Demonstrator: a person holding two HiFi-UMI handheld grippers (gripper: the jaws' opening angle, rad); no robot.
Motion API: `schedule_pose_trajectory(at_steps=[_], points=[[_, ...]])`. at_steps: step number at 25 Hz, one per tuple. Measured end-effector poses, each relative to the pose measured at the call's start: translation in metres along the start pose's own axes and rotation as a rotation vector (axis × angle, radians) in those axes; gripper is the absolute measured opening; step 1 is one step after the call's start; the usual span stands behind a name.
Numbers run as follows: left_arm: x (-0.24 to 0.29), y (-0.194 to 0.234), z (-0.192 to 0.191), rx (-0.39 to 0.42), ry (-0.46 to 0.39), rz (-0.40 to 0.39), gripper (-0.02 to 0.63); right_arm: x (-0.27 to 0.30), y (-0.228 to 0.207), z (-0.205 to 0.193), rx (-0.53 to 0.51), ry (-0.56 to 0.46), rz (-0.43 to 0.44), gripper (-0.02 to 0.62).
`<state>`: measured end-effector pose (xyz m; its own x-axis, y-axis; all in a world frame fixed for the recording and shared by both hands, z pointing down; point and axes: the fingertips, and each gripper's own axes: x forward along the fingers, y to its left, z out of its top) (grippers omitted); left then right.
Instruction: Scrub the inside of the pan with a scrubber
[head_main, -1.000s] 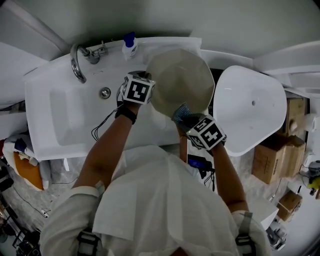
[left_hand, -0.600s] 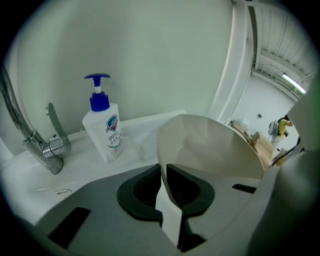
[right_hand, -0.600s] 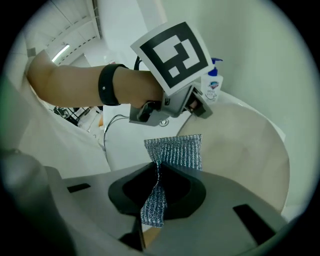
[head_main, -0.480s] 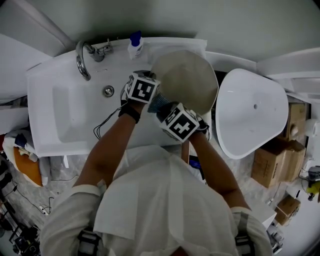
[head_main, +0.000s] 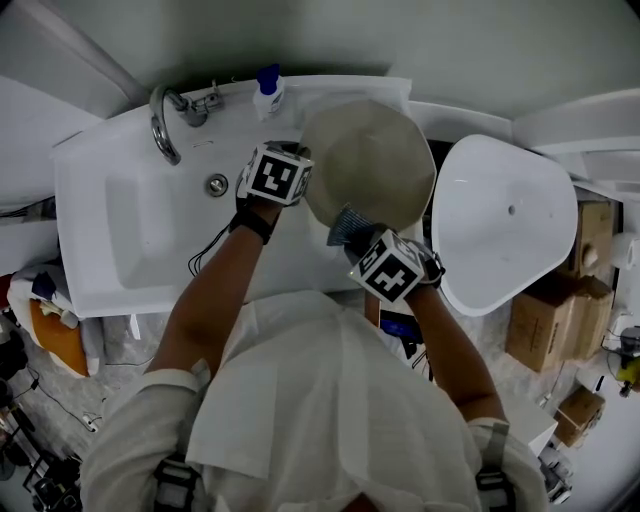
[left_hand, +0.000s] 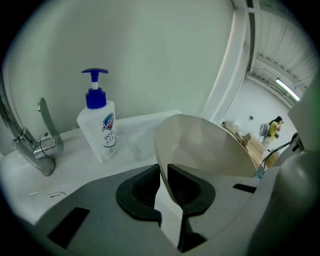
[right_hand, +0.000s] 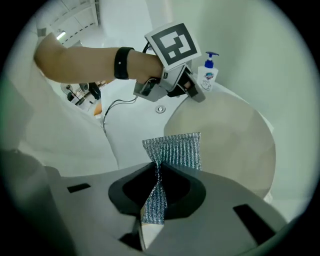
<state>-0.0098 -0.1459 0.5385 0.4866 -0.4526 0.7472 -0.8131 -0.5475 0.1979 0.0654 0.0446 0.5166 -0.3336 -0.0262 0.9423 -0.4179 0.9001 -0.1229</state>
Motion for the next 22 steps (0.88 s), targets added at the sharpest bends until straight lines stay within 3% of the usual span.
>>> schedule_pose_trajectory(at_steps=[3,10,15,18,22], points=[[0.000,-0.001,0.000,0.005,0.021,-0.031,0.060,0.003,-0.001,0.008,0.000,-0.001,0.011,0.037],[-0.001,-0.002,-0.001,0.020,0.034,-0.026,0.061,0.023,-0.003,0.072,-0.034,-0.076,0.026,0.037],[0.001,-0.001,0.001,0.032,0.038,-0.036,0.064,0.029,-0.022,0.107,0.024,-0.140,0.025,0.037],[-0.001,0.001,-0.002,0.026,0.061,-0.037,0.064,0.033,-0.012,0.104,0.083,-0.133,0.087,0.037],[-0.001,-0.001,-0.001,0.039,0.055,-0.026,0.064,0.027,-0.009,0.091,0.068,-0.130,0.074,0.037]])
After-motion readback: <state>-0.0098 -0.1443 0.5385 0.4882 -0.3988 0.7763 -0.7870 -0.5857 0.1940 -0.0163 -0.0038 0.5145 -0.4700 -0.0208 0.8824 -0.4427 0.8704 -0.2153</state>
